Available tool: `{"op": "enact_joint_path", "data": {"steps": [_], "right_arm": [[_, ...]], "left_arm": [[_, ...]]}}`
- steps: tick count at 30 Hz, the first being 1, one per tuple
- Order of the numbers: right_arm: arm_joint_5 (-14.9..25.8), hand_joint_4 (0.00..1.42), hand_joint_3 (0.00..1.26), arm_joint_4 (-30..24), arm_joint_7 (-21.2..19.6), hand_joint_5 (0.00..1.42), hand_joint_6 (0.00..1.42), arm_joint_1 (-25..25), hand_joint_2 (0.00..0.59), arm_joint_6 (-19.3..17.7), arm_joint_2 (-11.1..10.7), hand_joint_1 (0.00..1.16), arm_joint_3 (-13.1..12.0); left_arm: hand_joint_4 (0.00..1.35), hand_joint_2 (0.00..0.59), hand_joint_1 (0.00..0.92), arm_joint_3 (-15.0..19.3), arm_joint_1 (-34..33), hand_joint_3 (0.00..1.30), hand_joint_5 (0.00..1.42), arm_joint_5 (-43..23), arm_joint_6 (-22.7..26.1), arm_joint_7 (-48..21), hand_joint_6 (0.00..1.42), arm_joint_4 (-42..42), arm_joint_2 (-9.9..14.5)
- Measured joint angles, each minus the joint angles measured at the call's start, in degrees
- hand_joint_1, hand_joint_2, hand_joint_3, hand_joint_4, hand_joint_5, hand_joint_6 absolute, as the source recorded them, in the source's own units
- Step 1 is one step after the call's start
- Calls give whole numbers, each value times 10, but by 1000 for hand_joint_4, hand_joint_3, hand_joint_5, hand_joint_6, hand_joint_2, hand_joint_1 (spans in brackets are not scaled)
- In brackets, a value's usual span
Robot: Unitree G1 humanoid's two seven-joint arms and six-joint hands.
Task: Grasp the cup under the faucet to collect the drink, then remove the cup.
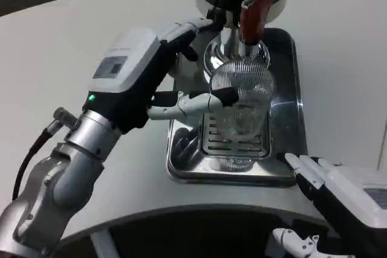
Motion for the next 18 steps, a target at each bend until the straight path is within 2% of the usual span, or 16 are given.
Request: {"op": "enact_joint_path", "data": {"steps": [4, 6, 8, 10, 14, 18], "right_arm": [[5, 0, 0, 0, 0, 0, 0, -1, 410, 2, -1, 227, -1], [6, 0, 0, 0, 0, 0, 0, -2, 410, 2, -2, 227, -2], [7, 0, 0, 0, 0, 0, 0, -2, 410, 3, -3, 227, -2], [8, 0, 0, 0, 0, 0, 0, -3, 410, 3, -3, 227, -3], [9, 0, 0, 0, 0, 0, 0, -4, 410, 4, -3, 227, -3], [9, 0, 0, 0, 0, 0, 0, -4, 410, 5, -3, 227, -3]], "left_arm": [[357, 106, 138, 28, 23, 287, 539, -28, 1, -10, 730, -51, 3], [384, 114, 112, 43, 33, 317, 508, -54, -1, -16, 554, -72, 3], [404, 115, 85, 59, 39, 344, 495, -86, -8, -23, 474, -86, 3], [418, 117, 66, 72, 43, 359, 475, -115, -17, -31, 454, -100, 3], [369, 121, 54, 91, 43, 367, 438, -177, -31, -60, 423, -121, 3], [306, 120, 33, 93, 37, 310, 410, -247, -26, -114, 393, -125, -1]]}}
